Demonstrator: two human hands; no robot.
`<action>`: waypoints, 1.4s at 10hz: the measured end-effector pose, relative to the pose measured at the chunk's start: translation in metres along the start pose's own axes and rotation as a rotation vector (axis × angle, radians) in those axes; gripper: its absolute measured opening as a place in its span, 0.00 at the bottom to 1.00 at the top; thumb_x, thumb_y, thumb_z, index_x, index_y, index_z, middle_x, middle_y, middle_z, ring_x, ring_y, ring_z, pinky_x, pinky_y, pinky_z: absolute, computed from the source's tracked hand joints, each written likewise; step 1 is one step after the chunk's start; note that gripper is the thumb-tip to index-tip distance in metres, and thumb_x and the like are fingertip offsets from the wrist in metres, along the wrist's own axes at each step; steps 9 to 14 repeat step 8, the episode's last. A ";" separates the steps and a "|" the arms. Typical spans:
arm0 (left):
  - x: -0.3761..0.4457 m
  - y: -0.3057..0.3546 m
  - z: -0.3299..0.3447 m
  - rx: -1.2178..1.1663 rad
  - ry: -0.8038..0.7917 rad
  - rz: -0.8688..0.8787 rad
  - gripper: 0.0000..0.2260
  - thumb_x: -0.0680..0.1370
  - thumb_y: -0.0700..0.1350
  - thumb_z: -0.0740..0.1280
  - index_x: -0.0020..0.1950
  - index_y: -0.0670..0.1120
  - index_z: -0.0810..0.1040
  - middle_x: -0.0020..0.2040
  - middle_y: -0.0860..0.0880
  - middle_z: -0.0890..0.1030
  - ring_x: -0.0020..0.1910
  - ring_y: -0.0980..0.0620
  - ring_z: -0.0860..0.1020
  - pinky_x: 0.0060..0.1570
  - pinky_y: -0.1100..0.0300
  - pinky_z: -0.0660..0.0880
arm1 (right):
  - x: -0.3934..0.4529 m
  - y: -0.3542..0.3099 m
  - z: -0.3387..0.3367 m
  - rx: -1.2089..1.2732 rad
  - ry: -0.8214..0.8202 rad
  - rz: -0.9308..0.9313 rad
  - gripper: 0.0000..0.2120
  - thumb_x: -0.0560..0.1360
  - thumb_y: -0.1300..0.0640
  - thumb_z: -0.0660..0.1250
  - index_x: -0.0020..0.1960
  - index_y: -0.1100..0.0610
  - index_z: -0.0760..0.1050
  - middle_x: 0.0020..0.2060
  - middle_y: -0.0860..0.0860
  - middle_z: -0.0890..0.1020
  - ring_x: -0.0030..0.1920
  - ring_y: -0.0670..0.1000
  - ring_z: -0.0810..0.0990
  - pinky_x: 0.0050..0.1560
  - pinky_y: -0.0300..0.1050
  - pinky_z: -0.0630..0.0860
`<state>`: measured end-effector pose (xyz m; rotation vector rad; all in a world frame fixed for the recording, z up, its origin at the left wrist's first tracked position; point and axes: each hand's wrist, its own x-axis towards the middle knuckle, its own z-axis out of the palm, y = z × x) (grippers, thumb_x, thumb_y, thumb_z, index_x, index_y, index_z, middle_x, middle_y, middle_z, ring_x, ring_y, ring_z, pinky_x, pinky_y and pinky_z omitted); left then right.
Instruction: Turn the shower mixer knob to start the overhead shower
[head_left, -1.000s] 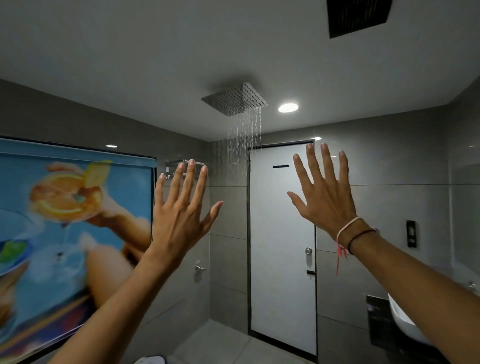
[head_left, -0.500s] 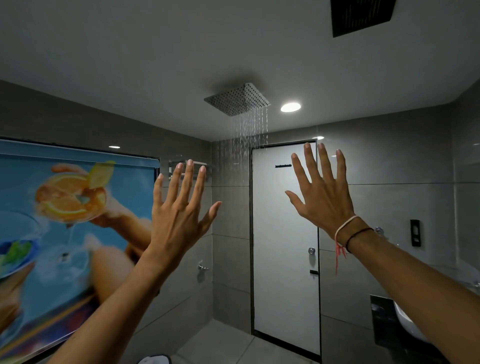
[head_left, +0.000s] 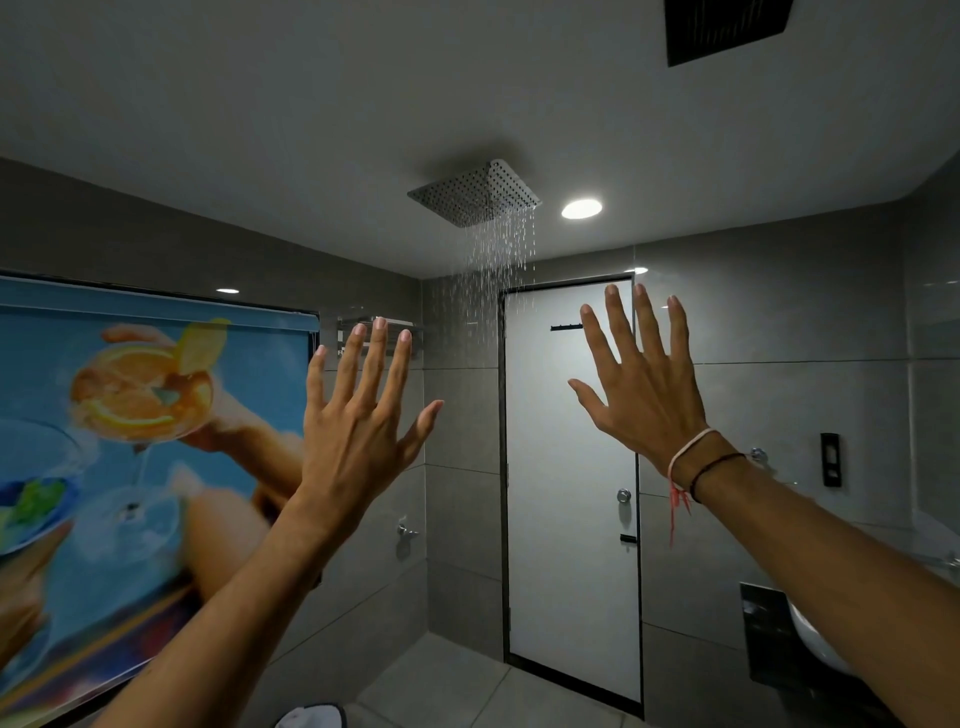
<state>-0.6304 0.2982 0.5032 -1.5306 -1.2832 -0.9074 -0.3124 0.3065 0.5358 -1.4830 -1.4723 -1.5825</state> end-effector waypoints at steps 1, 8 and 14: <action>0.000 -0.001 0.001 0.000 -0.002 -0.001 0.38 0.78 0.69 0.45 0.81 0.48 0.53 0.82 0.41 0.54 0.81 0.42 0.53 0.77 0.35 0.52 | 0.000 -0.001 0.001 0.002 0.011 -0.004 0.43 0.79 0.33 0.61 0.84 0.57 0.59 0.83 0.64 0.58 0.82 0.69 0.56 0.78 0.74 0.52; 0.001 0.005 0.001 -0.032 0.020 0.006 0.38 0.78 0.69 0.45 0.81 0.47 0.53 0.82 0.41 0.54 0.81 0.42 0.53 0.78 0.36 0.51 | -0.004 0.001 -0.008 0.120 -0.033 0.025 0.41 0.81 0.35 0.61 0.85 0.59 0.56 0.83 0.63 0.56 0.83 0.67 0.54 0.80 0.71 0.52; 0.001 0.005 0.001 -0.032 0.020 0.006 0.38 0.78 0.69 0.45 0.81 0.47 0.53 0.82 0.41 0.54 0.81 0.42 0.53 0.78 0.36 0.51 | -0.004 0.001 -0.008 0.120 -0.033 0.025 0.41 0.81 0.35 0.61 0.85 0.59 0.56 0.83 0.63 0.56 0.83 0.67 0.54 0.80 0.71 0.52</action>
